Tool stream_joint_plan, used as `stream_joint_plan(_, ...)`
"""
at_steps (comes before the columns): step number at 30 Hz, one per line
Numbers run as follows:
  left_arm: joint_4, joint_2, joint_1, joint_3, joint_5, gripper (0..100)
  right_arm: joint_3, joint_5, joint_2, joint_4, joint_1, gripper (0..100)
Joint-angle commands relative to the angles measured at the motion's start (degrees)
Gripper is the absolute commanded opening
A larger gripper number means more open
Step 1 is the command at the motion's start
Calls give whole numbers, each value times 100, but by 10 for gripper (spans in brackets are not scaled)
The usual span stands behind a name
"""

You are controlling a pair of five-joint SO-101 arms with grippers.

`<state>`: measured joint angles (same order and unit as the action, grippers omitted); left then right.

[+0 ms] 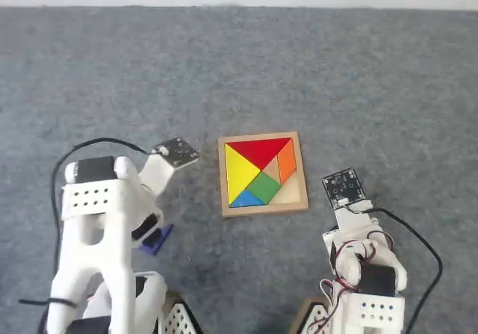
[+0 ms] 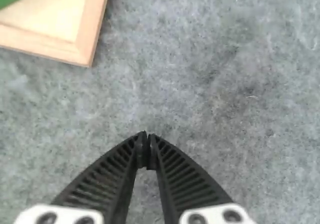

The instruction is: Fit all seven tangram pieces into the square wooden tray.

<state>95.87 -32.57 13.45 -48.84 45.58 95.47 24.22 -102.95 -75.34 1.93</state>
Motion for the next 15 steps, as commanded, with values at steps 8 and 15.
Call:
stream_joint_plan(8, -9, -114, 70, -40, 88, 195, 97, 44, -92, -4, -22, 8)
stream_joint_plan(15, -1125, 835, 18, -418, -79, 199, 97, 44, -92, -4, -22, 8)
